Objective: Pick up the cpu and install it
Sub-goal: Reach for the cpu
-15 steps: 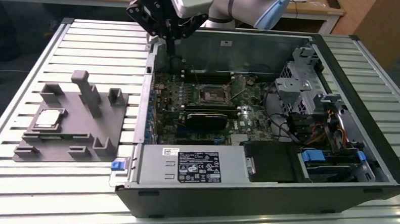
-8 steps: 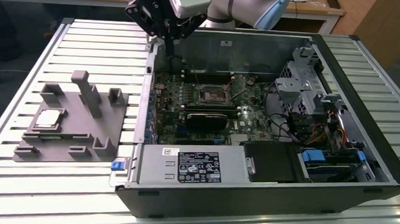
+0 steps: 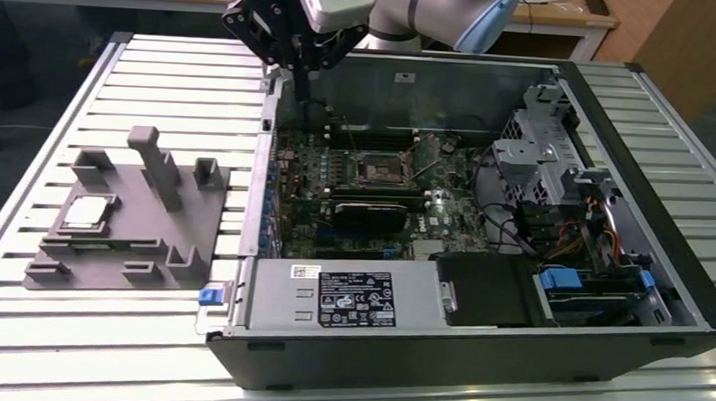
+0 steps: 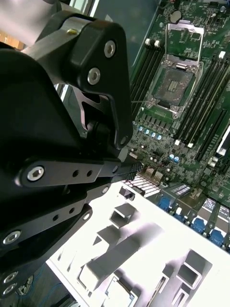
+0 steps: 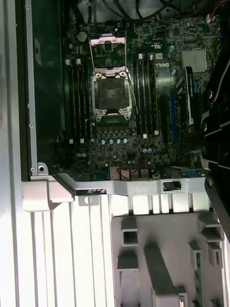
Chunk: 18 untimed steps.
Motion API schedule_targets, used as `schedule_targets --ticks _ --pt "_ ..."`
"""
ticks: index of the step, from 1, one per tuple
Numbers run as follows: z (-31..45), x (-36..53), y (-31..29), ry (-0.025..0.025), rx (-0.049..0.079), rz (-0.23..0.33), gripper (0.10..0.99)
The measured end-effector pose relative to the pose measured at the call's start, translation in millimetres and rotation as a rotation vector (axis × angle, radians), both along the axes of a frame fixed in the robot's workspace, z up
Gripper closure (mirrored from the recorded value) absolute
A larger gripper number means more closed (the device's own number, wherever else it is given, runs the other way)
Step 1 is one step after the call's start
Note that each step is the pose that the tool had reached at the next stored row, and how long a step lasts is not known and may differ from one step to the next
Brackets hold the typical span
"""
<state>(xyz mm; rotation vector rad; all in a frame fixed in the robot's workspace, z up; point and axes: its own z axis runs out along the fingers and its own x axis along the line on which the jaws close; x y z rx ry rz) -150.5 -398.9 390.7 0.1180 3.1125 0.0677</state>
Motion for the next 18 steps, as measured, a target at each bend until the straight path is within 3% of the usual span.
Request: schedule_targets --ticks 18 --pt "-0.6 -8.3 0.0 0.0000 0.000 0.000 0.980"
